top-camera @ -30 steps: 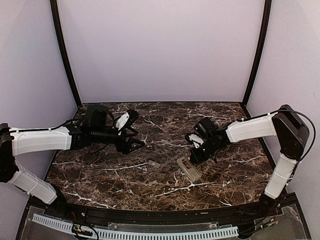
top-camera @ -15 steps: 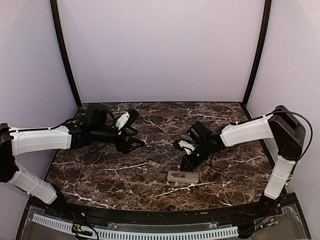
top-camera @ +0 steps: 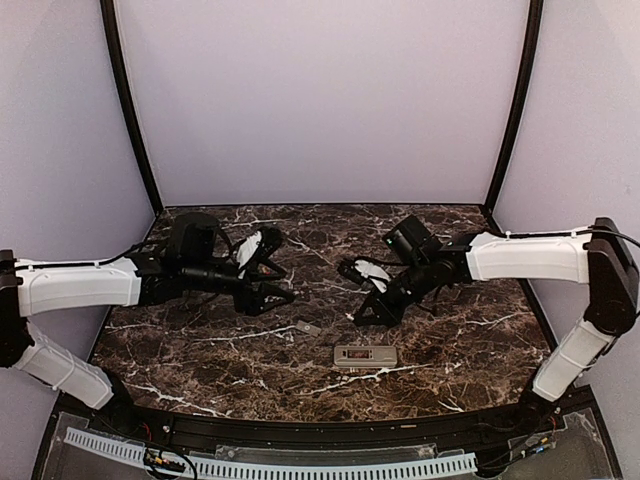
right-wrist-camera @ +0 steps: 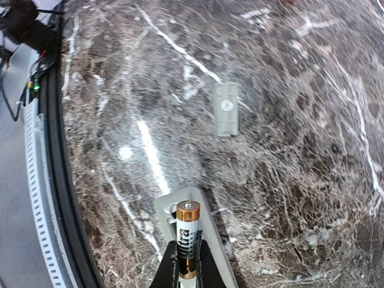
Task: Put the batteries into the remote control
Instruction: Move the remote control without the battery cover to the center of the board, then pass from the right arm to the left
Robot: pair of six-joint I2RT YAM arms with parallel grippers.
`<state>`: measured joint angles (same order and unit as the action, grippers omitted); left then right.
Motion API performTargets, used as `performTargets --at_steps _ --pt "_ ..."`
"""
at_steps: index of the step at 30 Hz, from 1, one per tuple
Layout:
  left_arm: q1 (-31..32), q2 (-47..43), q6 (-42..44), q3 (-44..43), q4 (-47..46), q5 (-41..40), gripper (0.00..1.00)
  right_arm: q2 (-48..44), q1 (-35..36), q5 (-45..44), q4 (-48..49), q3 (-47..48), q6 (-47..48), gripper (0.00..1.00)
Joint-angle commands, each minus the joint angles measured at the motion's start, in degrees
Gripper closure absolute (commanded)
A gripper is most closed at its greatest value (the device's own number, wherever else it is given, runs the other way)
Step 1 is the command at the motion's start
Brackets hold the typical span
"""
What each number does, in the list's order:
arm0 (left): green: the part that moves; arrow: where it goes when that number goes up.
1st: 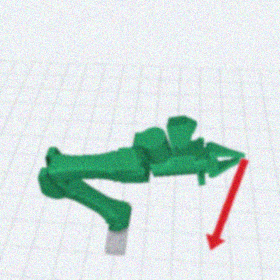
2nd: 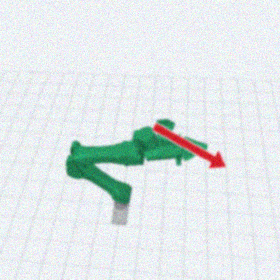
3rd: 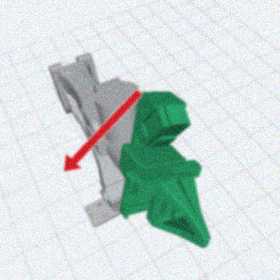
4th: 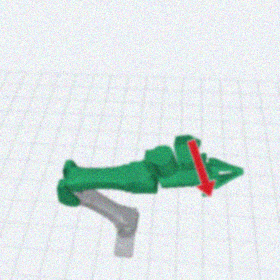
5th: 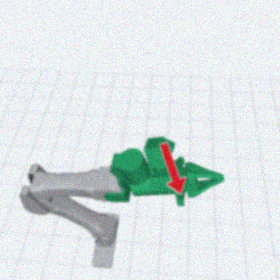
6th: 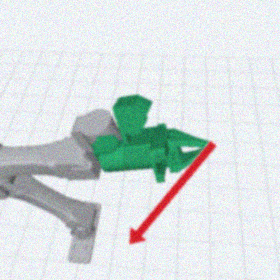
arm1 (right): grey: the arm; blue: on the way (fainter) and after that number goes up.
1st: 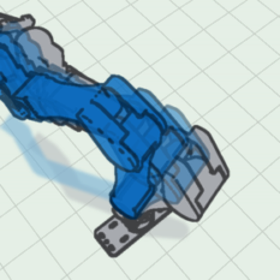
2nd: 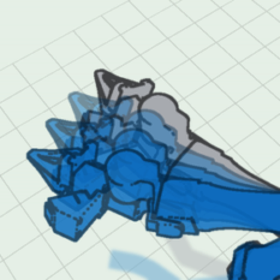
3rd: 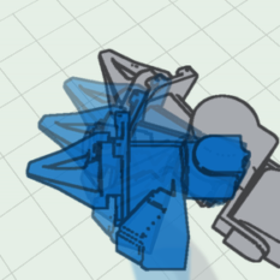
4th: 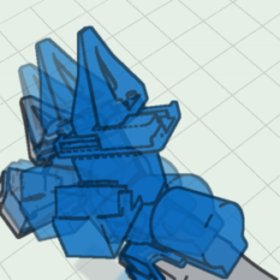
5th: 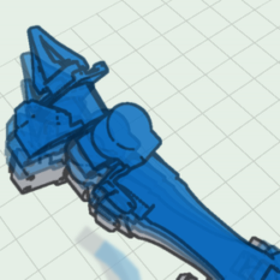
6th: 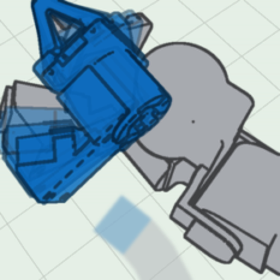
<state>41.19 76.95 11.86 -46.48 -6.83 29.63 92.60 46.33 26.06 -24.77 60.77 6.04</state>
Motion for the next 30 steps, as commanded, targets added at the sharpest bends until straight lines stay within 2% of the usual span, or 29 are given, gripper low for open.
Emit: performTargets --at_steps 1,3,5,6,9,13,17,20,25,30 --pt "3.8 -4.5 4.1 5.1 -7.2 2.0 0.36 -4.5 1.5 9.7 -2.3 0.2 9.6 1.00" --pt "7.5 -6.4 9.6 7.3 -8.9 2.5 0.36 -4.6 1.5 12.5 -6.3 2.1 11.4 1.00" --pt "12.5 -8.3 18.8 8.5 -8.1 0.0 0.34 -3.6 1.6 13.1 -10.7 5.0 12.2 1.00" --pt "14.2 -9.0 24.5 8.6 -7.7 -3.7 0.33 -2.9 1.6 13.1 -12.7 6.5 12.5 1.00" --pt "20.0 -8.5 34.4 7.8 -6.3 -11.4 0.30 -1.3 1.7 13.8 -16.3 9.4 12.5 1.00" --pt "23.3 -6.0 47.6 7.7 -9.7 -20.9 0.29 -0.5 2.6 14.0 -18.1 11.6 11.9 1.00" --pt "24.3 -2.8 51.9 6.9 -12.8 -24.1 0.31 0.0 3.7 13.6 -19.4 13.0 11.2 1.00" --pt "24.5 -1.0 52.8 6.1 -13.8 -25.1 0.37 0.3 4.5 13.1 -20.1 13.3 11.0 1.00" --pt "24.5 2.2 51.8 3.9 -12.1 -24.3 0.50 1.1 5.4 12.6 -20.7 13.8 11.1 1.00" --pt "24.5 3.7 51.4 2.4 -11.7 -23.9 0.53 2.3 6.6 11.8 -21.4 14.9 11.5 1.00"
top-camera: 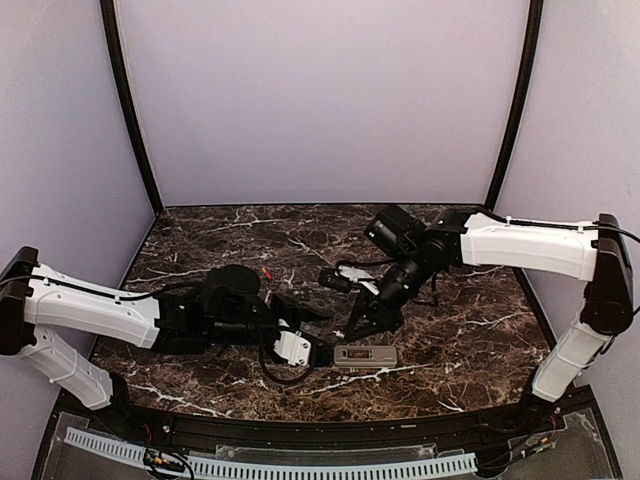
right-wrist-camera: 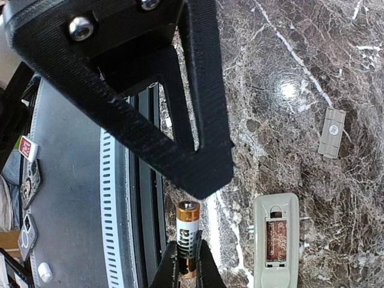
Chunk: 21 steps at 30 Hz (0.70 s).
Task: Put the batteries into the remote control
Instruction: Pass from the right arm to the left
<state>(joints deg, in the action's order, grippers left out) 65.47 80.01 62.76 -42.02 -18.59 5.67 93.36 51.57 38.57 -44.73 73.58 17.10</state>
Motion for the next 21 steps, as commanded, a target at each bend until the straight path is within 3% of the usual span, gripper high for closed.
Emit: performTargets --at_steps 1,21 --pt "0.2 0.8 0.5 -2.4 0.2 0.2 0.53 1.9 1.7 -0.8 -1.5 2.4 0.5 1.00" --pt "0.4 2.9 0.4 -4.6 5.2 1.0 0.75 4.0 3.1 -0.6 -1.2 5.0 1.0 1.00"
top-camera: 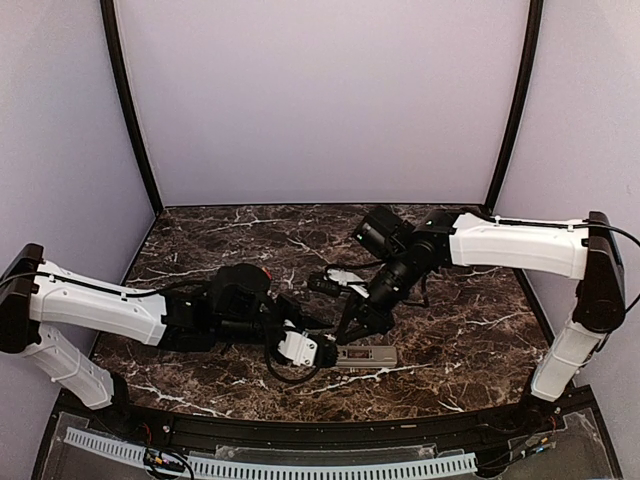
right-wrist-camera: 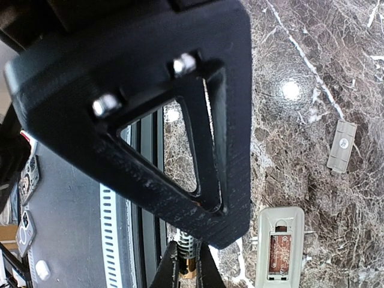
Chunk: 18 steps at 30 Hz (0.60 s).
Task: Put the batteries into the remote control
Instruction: Pass from the right arm to the left
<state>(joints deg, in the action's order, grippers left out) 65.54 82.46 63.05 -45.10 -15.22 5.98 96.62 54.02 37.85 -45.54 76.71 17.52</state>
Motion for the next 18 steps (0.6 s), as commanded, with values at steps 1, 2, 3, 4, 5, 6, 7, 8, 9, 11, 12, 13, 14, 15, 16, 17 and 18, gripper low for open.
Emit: performTargets --at_steps 1,2,3,4,5,6,7,8,9,11,12,13,14,15,16,17,18 --pt "0.4 0.5 0.1 -1.6 1.9 0.7 0.78 0.9 0.6 0.0 -0.4 1.9 0.6 1.00" --pt "0.4 0.6 0.1 -1.6 1.9 0.7 0.79 0.9 0.6 0.0 -0.4 1.9 0.6 1.00" --pt "0.4 0.7 0.1 -1.6 2.0 0.7 0.82 1.0 0.6 0.0 -0.4 1.9 0.6 1.00" --pt "0.4 0.8 0.1 -1.6 2.1 0.6 0.84 1.1 0.6 0.0 -0.4 2.0 0.7 1.00" --pt "0.5 0.9 0.0 -1.7 2.2 0.5 0.87 1.1 0.6 -0.1 -0.4 2.0 0.7 1.00" --pt "0.5 0.9 -0.1 -1.7 2.2 0.5 0.88 1.2 0.6 -0.1 -0.4 2.0 0.7 1.00" --pt "0.5 0.9 -0.2 -1.6 2.2 0.5 0.92 1.2 0.7 -0.1 -0.4 2.0 0.8 1.00" --pt "0.5 0.8 -0.4 -1.5 2.1 0.4 0.95 1.2 0.7 -0.2 -0.3 1.9 0.8 1.00" --pt "0.5 0.8 -0.5 -1.4 2.1 0.4 0.97 1.2 0.6 -0.3 -0.3 1.9 0.9 1.00" --pt "0.6 0.6 -1.0 -1.3 2.0 0.4 1.00 1.3 0.6 -0.6 -0.2 1.8 1.1 1.00" --pt "0.6 0.6 -1.5 -1.3 2.0 0.3 1.00 1.4 0.7 -0.8 -0.2 1.8 1.0 1.00" --pt "0.6 0.5 -1.8 -1.3 2.0 0.3 1.00 1.3 0.6 -1.0 -0.1 1.7 1.2 1.00" --pt "0.6 0.5 -2.3 -1.2 2.0 0.2 1.00 1.3 0.6 -1.2 0.1 1.6 1.2 1.00" --pt "0.6 0.4 -2.7 -1.2 2.0 0.2 1.00 1.3 0.6 -1.4 0.4 1.5 1.1 1.00" --pt "0.6 0.4 -3.5 -1.1 2.0 0.1 1.00 1.3 0.7 -1.9 0.8 1.4 1.0 1.00" --pt "0.6 0.6 -3.9 -1.1 2.0 -0.1 1.00 1.3 0.7 -2.7 1.2 1.2 0.8 1.00" --pt "0.6 0.6 -5.3 -1.2 2.0 -0.9 1.00 0.9 0.6 -3.8 1.9 0.9 0.4 0.92"
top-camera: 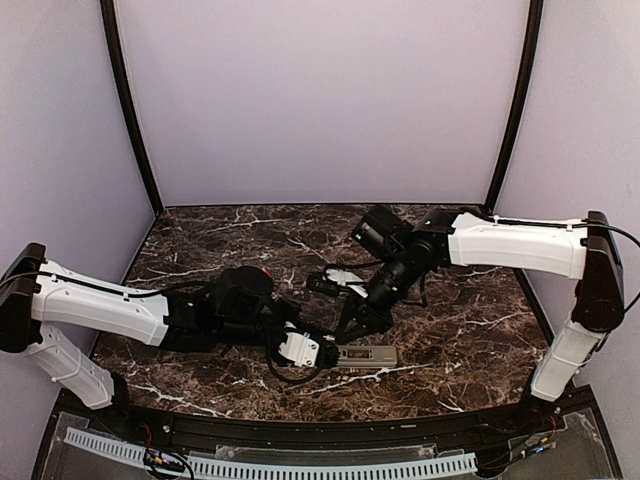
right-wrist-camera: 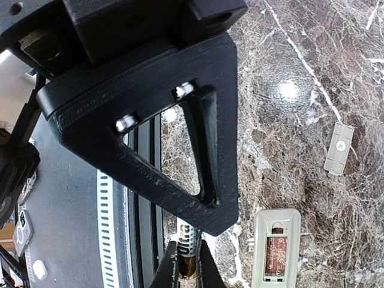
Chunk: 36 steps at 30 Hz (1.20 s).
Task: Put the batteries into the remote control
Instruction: Pass from the right arm to the left, then place the battery in the battery compartment.
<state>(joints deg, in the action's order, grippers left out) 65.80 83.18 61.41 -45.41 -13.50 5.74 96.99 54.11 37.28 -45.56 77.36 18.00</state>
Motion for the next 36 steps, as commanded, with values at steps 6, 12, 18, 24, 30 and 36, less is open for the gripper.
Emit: performTargets --at_steps 6,12,18,24,30,36 --pt "0.4 3.2 -13.0 -2.2 2.0 -7.7 1.00 -5.2 -2.9 -7.1 9.6 -6.0 -6.3 0.57" --pt "0.4 10.5 -20.5 -4.3 4.0 -8.6 1.00 -13.3 -11.4 -10.2 17.8 -16.7 -20.7 0.50" --pt "0.5 18.4 -21.9 -12.1 9.5 -7.2 1.00 -14.6 -13.3 -19.7 15.4 -23.7 -31.3 0.49" --pt "0.6 21.5 -21.2 -16.3 13.0 -7.5 1.00 -14.9 -13.5 -22.1 14.4 -27.4 -35.5 0.49" --pt "1.8 23.9 -19.8 -18.4 16.5 -8.3 1.00 -13.0 -13.6 -19.0 15.2 -28.6 -37.8 0.49" --pt "2.3 26.5 -19.7 -21.0 16.0 -12.6 1.00 -12.1 -13.5 -17.2 19.1 -30.3 -38.5 0.50"
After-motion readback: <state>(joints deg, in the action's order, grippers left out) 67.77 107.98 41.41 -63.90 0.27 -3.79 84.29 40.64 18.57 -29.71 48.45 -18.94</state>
